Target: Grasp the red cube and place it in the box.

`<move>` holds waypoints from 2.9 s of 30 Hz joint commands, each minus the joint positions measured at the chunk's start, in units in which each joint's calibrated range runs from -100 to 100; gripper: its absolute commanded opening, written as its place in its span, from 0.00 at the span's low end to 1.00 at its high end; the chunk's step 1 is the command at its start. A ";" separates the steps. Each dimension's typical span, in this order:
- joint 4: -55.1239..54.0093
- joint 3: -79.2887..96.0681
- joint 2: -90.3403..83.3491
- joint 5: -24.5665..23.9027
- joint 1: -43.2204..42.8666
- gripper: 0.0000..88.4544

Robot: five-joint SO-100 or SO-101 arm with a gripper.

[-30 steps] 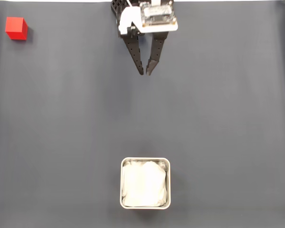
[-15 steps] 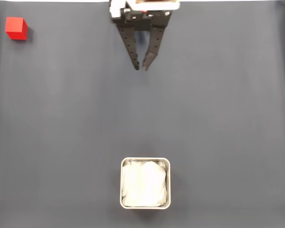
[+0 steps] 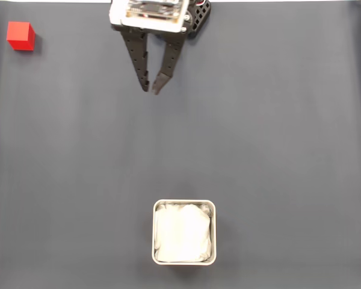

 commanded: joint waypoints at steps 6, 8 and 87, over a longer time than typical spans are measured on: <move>1.75 -2.32 0.32 -1.12 4.67 0.00; 2.00 -2.32 0.32 -1.22 5.59 0.00; -4.40 8.27 5.43 -3.52 45.08 0.00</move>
